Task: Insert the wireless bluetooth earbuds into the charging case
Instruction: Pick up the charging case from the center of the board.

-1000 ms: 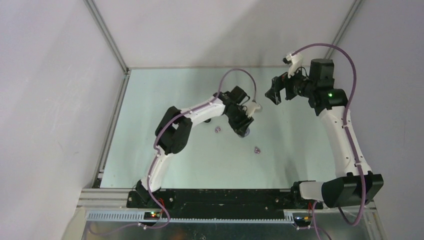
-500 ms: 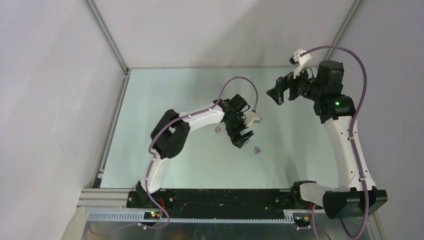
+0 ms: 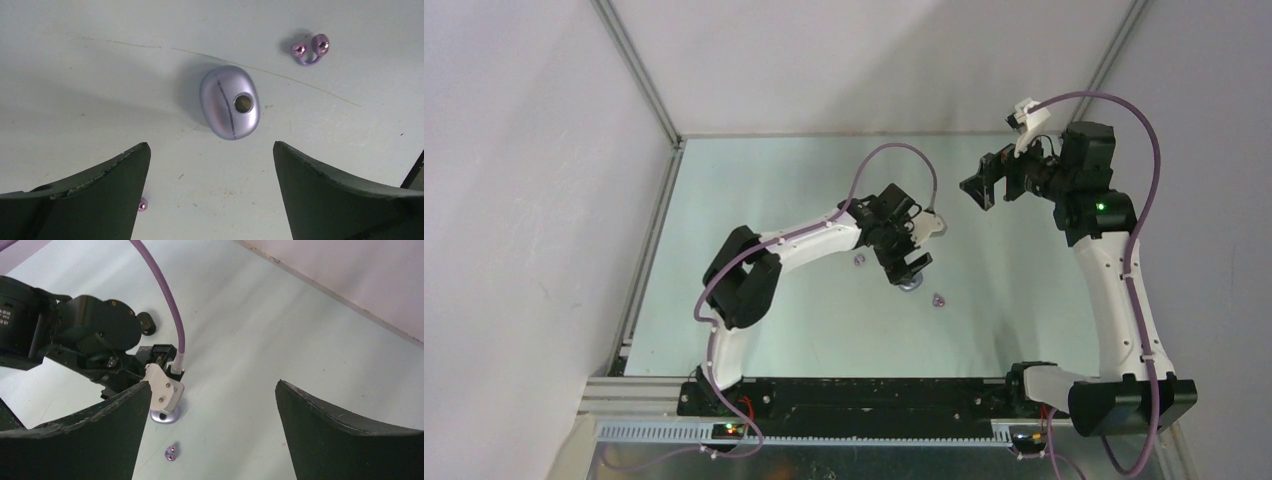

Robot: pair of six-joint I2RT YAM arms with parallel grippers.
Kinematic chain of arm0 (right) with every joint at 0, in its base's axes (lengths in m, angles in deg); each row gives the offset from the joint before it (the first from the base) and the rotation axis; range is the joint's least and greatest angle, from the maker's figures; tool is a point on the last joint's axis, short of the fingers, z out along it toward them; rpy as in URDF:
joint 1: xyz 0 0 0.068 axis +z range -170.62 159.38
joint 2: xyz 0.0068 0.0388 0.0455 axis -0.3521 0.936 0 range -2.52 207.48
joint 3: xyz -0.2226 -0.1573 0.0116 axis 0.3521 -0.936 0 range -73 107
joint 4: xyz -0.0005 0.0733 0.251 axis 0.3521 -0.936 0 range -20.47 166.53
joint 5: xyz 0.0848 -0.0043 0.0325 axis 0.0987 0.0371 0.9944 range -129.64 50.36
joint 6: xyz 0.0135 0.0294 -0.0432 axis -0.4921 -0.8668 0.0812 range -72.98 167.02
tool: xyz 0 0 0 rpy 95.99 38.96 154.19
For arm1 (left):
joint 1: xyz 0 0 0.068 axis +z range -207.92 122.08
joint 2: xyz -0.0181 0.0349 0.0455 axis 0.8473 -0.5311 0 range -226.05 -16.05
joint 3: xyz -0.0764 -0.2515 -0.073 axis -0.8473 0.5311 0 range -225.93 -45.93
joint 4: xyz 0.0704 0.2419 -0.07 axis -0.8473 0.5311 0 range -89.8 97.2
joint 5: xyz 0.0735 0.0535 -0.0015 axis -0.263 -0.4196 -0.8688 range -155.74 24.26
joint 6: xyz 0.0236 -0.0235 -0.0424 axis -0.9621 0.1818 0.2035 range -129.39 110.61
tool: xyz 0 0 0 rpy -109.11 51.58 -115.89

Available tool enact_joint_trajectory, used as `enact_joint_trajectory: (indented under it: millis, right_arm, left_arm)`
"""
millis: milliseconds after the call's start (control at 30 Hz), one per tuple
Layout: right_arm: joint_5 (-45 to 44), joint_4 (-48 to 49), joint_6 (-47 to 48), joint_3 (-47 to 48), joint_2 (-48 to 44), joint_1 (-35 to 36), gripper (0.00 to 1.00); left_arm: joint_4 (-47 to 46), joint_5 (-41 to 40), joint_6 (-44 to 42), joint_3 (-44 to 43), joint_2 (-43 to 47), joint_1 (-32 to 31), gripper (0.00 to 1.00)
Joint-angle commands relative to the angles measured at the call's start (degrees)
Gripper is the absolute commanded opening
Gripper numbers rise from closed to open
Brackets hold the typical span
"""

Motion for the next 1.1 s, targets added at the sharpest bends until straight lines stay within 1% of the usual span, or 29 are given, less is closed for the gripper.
enact_joint_trajectory:
  millis: [0,133,367,633,833,967,1067]
  right_arm:
    - [0.82,1.24,-0.11,0.00,-0.43,-0.17,0.99]
    - [1.25,1.19,-0.12,-0.22,-0.95,-0.17,1.00]
    - [1.76,1.14,-0.16,-0.41,-1.19,-0.17,1.00]
    - [1.09,1.12,0.55,-0.98,-0.67,-0.24,0.99]
    - [2.25,1.10,0.90,-1.29,2.41,-0.85,0.99]
    - [5.14,0.62,0.90,-1.29,6.37,-1.78,0.99]
    - [6.26,0.39,0.49,-1.30,10.14,-3.91,0.99]
  left_arm:
    - [-2.52,-2.57,2.04,0.13,0.12,-3.10,0.99]
    - [-2.56,-7.73,2.78,-1.33,-2.86,-3.61,0.99]
    - [-3.29,-12.43,2.63,-1.57,-4.51,-3.69,0.99]
    - [-5.07,-21.21,1.85,-0.84,-4.78,-3.49,0.99]
    - [-5.76,-20.51,4.26,-0.36,-3.75,-1.45,0.99]
    - [-6.49,-17.83,5.53,0.55,-2.52,0.01,0.99]
    - [-7.36,-17.44,6.42,1.49,-1.76,0.71,0.99]
